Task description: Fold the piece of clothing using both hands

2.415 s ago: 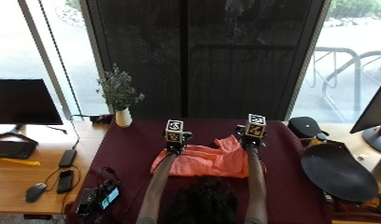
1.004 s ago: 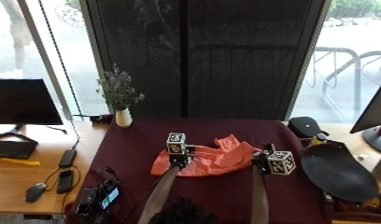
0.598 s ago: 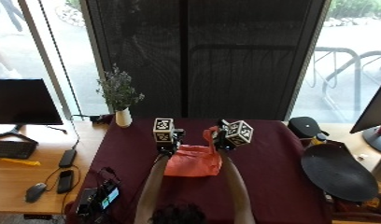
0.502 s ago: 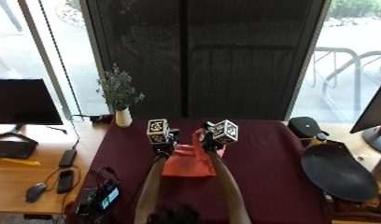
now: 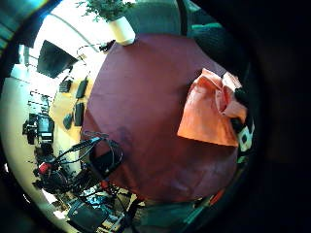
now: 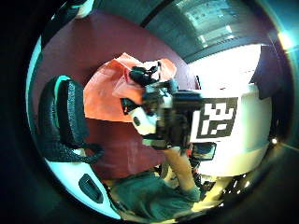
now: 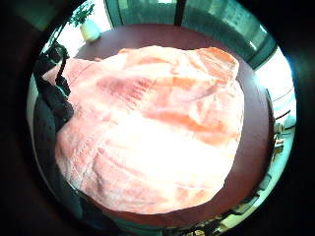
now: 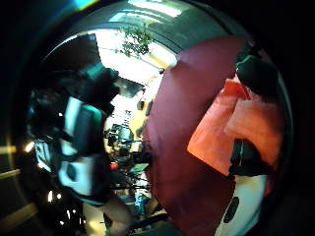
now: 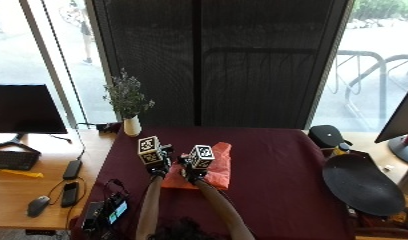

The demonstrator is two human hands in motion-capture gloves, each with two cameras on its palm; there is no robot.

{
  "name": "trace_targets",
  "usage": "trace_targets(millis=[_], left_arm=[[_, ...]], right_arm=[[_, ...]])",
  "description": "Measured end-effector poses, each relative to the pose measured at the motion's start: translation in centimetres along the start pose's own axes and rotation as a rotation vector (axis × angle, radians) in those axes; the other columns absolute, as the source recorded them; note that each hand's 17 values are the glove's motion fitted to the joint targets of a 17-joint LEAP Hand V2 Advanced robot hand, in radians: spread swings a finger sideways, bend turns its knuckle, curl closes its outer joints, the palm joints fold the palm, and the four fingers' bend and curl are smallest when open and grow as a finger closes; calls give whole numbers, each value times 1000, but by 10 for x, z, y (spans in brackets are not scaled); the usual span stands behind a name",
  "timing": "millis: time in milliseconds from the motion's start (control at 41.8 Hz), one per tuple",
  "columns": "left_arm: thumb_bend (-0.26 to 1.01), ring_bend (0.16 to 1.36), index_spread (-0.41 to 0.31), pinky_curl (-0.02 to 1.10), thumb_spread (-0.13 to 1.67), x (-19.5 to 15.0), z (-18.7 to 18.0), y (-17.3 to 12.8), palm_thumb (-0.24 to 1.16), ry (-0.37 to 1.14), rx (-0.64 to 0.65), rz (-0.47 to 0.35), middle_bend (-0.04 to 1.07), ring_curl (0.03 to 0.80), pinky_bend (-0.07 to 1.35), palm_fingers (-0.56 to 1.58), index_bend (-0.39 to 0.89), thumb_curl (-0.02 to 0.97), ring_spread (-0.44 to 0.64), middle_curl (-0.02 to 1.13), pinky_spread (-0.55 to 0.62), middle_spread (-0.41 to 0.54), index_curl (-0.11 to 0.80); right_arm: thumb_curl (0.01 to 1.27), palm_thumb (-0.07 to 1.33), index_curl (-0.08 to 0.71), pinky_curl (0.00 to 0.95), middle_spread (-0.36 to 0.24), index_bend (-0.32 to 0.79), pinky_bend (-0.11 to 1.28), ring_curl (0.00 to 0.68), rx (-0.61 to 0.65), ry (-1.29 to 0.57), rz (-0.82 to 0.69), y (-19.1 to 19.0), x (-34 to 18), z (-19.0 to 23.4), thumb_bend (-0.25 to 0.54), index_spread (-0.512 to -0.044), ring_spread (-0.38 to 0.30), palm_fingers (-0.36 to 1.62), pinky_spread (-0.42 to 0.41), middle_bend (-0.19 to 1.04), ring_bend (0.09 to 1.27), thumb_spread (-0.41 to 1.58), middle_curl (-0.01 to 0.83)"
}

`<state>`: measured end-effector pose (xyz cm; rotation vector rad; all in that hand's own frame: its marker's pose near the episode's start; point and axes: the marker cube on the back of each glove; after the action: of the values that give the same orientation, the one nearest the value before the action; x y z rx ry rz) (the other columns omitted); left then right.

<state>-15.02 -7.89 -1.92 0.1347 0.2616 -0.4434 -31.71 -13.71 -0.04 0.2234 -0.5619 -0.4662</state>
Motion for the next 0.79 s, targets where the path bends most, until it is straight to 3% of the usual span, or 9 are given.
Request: trace_targets(millis=[96, 239, 406, 478, 526, 574, 669, 693, 789], left_arm=[[100, 504, -80, 371, 1508, -4, 10, -1, 470, -1, -9, -5, 208, 346, 408, 404, 139, 272, 177, 428, 277, -29, 337], [107, 501, -81, 372, 1523, -5, 19, -1, 488, -2, -28, -8, 204, 343, 403, 407, 138, 273, 176, 428, 277, -30, 335], [107, 498, -81, 374, 1529, 4, 5, 16, 493, 24, -57, 11, 203, 341, 397, 410, 136, 272, 175, 430, 277, -31, 331], [107, 497, -81, 375, 1531, 6, 6, 15, 494, 49, -65, 16, 202, 340, 395, 411, 136, 272, 175, 431, 277, -31, 330], [107, 497, -81, 375, 1529, 10, 4, 17, 498, 61, -76, 15, 201, 339, 394, 412, 136, 274, 175, 431, 277, -31, 329], [107, 497, -81, 376, 1529, 16, -7, 28, 500, 62, -94, 15, 202, 339, 391, 414, 135, 274, 174, 432, 277, -31, 328], [105, 497, -81, 377, 1528, 27, -4, 26, 502, 42, -99, 28, 201, 337, 389, 415, 135, 275, 174, 433, 277, -31, 326], [105, 497, -81, 377, 1528, 31, 0, 22, 502, 44, -87, 45, 200, 337, 388, 415, 135, 275, 174, 434, 277, -31, 326], [100, 494, -81, 377, 1524, 44, 7, 15, 498, 23, -49, 90, 200, 336, 384, 419, 139, 275, 174, 434, 277, -30, 328]], right_arm=[[647, 1125, 199, 372, -171, 47, 700, 429, -35, 120, -35, 8, 1, 16, -22, -286, -240, 1012, -320, 143, 595, 574, 354], [654, 1120, 159, 388, -170, -7, 758, 443, -121, 115, -91, 20, -8, 29, -22, -290, -243, 941, -318, 128, 643, 602, 342], [636, 1084, 89, 408, -151, -41, 860, 460, -442, -72, -155, 40, -10, 29, -25, -292, -232, 792, -310, 117, 734, 710, 320], [615, 1049, 89, 404, -136, 22, 828, 457, -523, -158, -273, 41, -2, 15, -29, -290, -192, 653, -234, 137, 723, 806, 317], [593, 1000, 125, 393, -127, 133, 737, 449, -517, -181, -379, 39, 10, -7, -36, -291, -158, 521, -144, 181, 652, 900, 330], [579, 978, 140, 382, -129, 154, 699, 438, -490, -166, -443, 37, 26, -33, -27, -298, -138, 526, -91, 196, 623, 967, 335], [552, 936, 173, 334, -147, 181, 616, 390, -443, 128, -233, 42, 59, -89, -22, -305, -114, 591, -4, 235, 544, 1071, 348], [545, 921, 195, 322, -114, 224, 586, 381, -435, 212, -168, 45, 67, -103, -24, -307, -105, 582, 20, 210, 520, 1093, 347], [518, 867, 235, 308, -98, 232, 531, 359, -329, 523, 13, 45, 96, -151, -31, -308, -68, 573, 97, 218, 441, 1160, 365]])
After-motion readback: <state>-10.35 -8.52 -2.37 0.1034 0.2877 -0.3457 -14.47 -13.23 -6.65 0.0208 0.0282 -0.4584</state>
